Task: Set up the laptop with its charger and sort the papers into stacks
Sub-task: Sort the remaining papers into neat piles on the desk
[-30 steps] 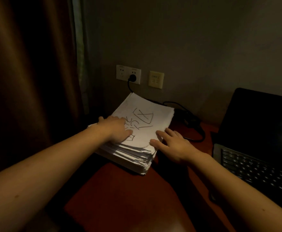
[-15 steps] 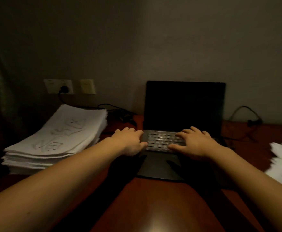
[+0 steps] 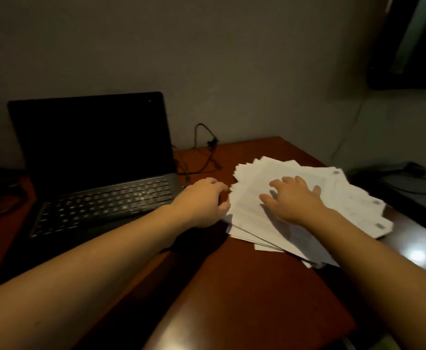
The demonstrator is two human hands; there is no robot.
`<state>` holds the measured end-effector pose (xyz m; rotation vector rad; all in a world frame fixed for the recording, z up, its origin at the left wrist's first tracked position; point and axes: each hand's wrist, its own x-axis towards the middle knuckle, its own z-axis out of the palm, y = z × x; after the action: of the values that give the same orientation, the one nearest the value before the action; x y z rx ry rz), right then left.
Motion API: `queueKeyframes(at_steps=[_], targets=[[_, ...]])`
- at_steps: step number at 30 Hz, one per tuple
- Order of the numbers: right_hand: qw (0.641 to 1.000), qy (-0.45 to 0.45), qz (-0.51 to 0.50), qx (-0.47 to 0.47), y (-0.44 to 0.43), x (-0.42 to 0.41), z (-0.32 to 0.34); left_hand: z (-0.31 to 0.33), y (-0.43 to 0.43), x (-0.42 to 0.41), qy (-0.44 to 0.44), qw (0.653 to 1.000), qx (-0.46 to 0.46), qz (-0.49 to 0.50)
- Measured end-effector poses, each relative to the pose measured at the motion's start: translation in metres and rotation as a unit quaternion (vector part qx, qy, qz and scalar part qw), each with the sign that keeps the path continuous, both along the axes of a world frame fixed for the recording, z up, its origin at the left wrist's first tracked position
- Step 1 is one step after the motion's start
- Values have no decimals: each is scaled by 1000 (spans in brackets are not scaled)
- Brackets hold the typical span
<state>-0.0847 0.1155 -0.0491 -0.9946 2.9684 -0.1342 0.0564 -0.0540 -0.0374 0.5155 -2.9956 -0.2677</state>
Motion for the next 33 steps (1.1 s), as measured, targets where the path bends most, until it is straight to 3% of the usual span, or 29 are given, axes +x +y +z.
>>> queueKeyframes(at_steps=[3, 7, 11, 16, 20, 24, 28, 31, 33], targets=[[996, -50, -73, -26, 22, -16, -16, -6, 17, -39, 0, 987, 157, 36], [976, -54, -126, -170, 51, -36, -11, 5, 20, -71, 55, 907, 388, 152], [974, -41, -209, -81, 84, -58, -5, 16, 14, -84, 84, 816, 534, 203], [982, -55, -172, -61, 87, -73, -11, 14, 6, -93, 50, 810, 532, 240], [983, -56, -158, -74, 82, -74, -24, 11, 7, -91, -47, 792, 559, 240], [979, -75, -126, -141, 90, -74, -23, 11, 22, -84, 0, 846, 479, 233], [960, -63, -160, -222, 104, -79, -26, 13, 28, -81, 23, 859, 467, 208], [962, -3, -184, -201, 107, -80, -37, 19, 33, -81, 12, 832, 524, 182], [956, -38, -191, -220, 107, -79, -37, 19, 35, -78, -8, 787, 591, 178]])
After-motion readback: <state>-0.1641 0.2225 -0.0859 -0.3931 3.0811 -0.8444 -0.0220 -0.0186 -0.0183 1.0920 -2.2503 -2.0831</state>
